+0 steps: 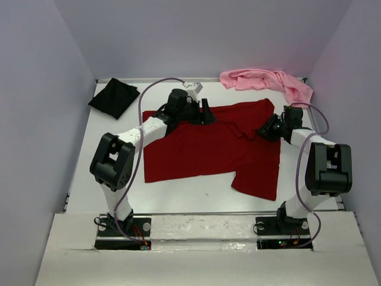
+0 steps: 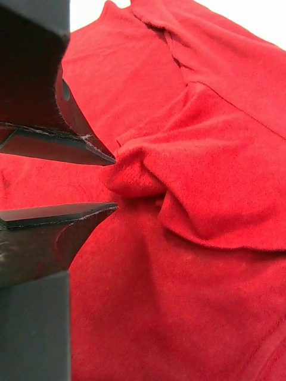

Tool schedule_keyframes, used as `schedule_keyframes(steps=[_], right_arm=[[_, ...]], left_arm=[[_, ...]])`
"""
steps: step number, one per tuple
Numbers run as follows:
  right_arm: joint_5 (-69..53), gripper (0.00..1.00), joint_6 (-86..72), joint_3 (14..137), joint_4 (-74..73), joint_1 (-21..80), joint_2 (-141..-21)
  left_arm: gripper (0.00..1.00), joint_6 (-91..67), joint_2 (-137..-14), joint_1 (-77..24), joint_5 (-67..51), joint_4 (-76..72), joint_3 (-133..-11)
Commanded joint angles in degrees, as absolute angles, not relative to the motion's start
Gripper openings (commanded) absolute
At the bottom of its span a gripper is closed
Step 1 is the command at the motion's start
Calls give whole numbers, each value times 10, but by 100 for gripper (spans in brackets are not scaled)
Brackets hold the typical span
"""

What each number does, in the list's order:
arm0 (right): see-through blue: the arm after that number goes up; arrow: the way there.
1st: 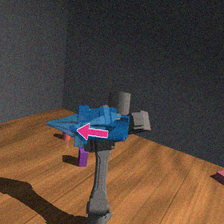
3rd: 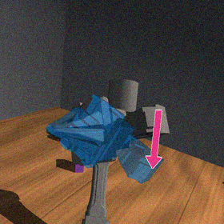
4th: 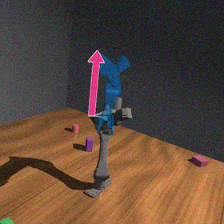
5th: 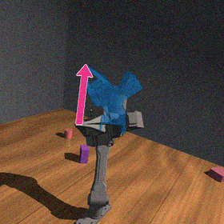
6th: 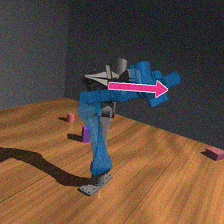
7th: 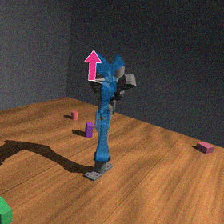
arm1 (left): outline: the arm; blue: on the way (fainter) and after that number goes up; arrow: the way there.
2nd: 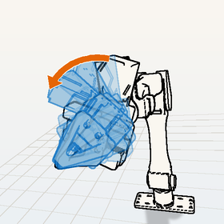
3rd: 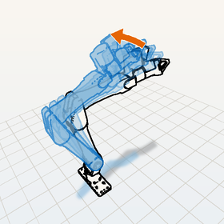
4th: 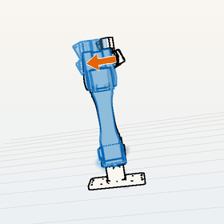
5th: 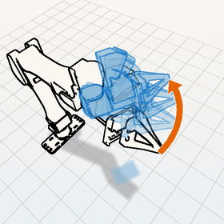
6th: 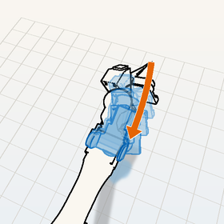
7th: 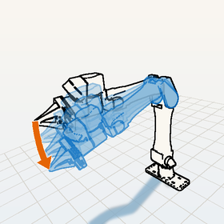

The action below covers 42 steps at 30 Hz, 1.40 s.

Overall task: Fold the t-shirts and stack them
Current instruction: Fold the tshirt

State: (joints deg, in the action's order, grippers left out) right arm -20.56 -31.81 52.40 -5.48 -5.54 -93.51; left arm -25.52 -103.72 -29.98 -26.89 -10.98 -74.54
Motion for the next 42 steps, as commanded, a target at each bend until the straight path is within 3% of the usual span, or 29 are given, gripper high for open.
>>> schedule_keyframes(steps=[1, 14, 17, 21, 31, 42], right_arm=[[-232, 37, -323, 543, 11, -51, -951], [-216, 36, -327, 548, 8, -51, -957], [-209, 36, -323, 542, 3, -51, -944], [-206, 36, -321, 537, -18, -51, -928], [-214, 36, -316, 540, -21, -62, -936], [-213, 35, -309, 531, -15, -73, -951]], left_arm=[[65, -285, -1015, -331, -285, -126, -725], [44, -326, -1075, -378, -287, -185, -730], [59, -327, -1101, -390, -288, -185, -748], [69, -341, -1130, -401, -292, -212, -757], [71, -359, -1193, -417, -272, -237, -809], [71, -339, -1304, -453, -229, -142, -991]])
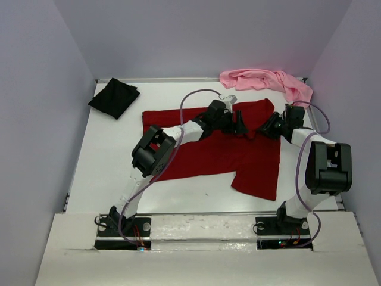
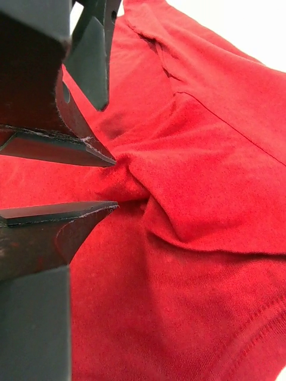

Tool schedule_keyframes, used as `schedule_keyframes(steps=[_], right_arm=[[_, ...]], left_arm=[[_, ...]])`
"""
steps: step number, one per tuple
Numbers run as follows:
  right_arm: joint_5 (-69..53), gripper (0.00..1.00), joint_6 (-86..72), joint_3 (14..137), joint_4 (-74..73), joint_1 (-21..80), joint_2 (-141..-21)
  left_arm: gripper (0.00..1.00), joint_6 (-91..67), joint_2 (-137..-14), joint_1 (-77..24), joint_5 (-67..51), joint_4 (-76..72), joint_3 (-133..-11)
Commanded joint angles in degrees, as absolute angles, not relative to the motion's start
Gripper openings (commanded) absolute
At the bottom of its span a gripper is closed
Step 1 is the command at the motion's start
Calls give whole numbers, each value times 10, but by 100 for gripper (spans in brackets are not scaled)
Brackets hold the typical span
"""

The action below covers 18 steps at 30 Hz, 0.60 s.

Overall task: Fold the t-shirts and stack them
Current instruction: Fold the tshirt

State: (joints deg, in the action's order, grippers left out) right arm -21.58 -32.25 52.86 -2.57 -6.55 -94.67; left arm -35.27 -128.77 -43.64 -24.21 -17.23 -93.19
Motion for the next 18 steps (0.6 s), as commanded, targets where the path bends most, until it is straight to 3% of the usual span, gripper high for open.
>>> schedule_keyframes(steps=[1, 8, 18], right_arm=[[-213, 35, -309, 530, -15, -73, -950], [-213, 35, -305, 527, -14, -78, -946], [-213, 35, -300, 525, -15, -78, -942]], left_arm=[[71, -338, -1309, -455, -226, -130, -1000], [71, -297, -1333, -474, -145, -21, -1081], [71, -248, -1306, -476, -29, 40, -1070]])
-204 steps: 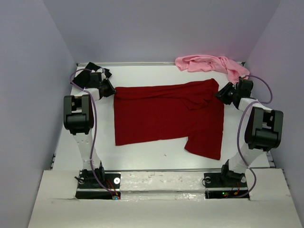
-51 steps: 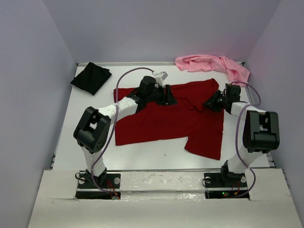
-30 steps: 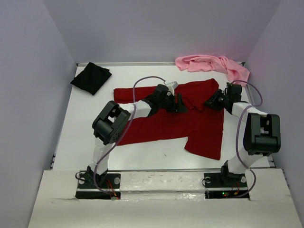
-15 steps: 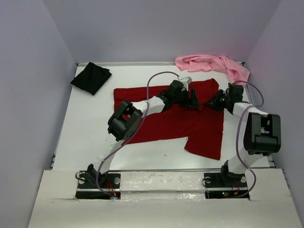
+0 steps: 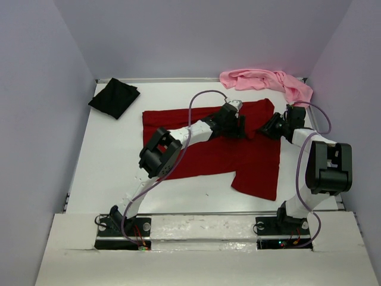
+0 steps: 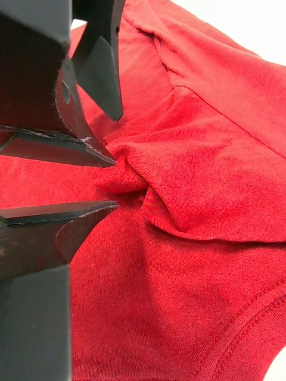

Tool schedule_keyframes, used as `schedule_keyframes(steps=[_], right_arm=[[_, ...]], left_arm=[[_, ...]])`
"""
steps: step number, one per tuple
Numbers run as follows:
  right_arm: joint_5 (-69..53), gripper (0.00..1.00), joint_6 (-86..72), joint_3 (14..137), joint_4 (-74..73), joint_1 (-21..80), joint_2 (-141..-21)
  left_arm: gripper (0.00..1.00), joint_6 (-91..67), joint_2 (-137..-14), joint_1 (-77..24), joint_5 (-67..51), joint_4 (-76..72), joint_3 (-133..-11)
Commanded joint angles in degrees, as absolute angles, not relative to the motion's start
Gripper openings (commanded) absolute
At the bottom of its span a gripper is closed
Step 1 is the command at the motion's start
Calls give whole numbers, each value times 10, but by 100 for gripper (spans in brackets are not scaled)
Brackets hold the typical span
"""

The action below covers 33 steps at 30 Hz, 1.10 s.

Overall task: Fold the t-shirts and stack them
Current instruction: Fold the tshirt

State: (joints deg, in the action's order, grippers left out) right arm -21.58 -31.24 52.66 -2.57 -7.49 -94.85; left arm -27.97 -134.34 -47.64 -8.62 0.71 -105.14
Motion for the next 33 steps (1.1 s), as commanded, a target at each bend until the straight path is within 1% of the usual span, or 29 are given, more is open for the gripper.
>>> schedule_keyframes(steps=[1, 3, 5, 10, 17, 21, 33], right_arm=[[-211, 35, -299, 524, -15, -78, -942], [-208, 35, -296, 521, -15, -78, -941], [-207, 35, -296, 519, -13, -78, -941], [-204, 35, -298, 522, -12, -83, -951], [-198, 35, -297, 528, -13, -83, -962], [-199, 35, -295, 528, -13, -83, -968], [-199, 35, -295, 528, -13, -83, -971]], left_arm=[[71, -243, -1306, -477, -19, 55, -1072], [71, -221, -1307, -480, 26, 68, -1076], [71, -204, -1304, -480, 45, 76, -1073], [71, -190, -1306, -480, 47, 63, -1068], [71, -185, -1306, -483, 26, 42, -1070], [71, -192, -1301, -486, -39, 29, -1071], [72, -197, -1292, -512, -49, 29, -1083]])
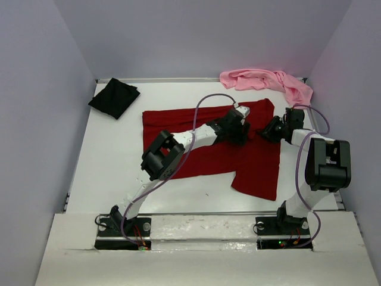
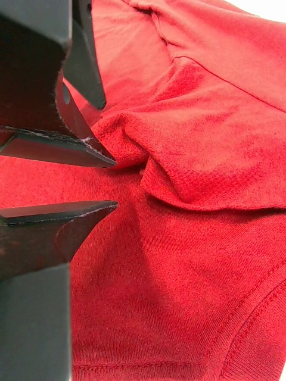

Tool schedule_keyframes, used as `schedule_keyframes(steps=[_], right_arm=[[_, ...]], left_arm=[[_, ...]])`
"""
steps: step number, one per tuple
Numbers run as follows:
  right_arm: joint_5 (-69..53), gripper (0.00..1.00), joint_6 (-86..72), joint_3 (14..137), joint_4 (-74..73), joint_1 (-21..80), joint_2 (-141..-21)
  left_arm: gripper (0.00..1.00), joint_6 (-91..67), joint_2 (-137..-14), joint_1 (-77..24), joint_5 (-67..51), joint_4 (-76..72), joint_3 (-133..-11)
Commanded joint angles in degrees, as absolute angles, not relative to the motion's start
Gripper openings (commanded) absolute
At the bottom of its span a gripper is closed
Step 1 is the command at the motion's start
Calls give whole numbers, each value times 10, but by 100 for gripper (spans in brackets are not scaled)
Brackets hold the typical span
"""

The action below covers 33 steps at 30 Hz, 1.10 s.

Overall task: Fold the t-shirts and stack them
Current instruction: Fold the tshirt

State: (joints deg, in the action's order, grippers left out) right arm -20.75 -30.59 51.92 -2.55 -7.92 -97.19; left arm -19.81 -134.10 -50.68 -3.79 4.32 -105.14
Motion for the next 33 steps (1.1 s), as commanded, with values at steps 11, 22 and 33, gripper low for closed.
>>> schedule_keyframes(steps=[11, 22, 33], right_arm=[[-197, 35, -297, 537, -17, -89, -974], [-199, 35, -296, 542, -19, -89, -978], [-200, 35, -294, 541, -19, -89, -977]], left_arm=[[65, -173, -1338, -514, -13, 40, -1129], [65, -156, -1359, -514, -6, 55, -1144], [65, -141, -1370, -513, 14, 58, -1151]])
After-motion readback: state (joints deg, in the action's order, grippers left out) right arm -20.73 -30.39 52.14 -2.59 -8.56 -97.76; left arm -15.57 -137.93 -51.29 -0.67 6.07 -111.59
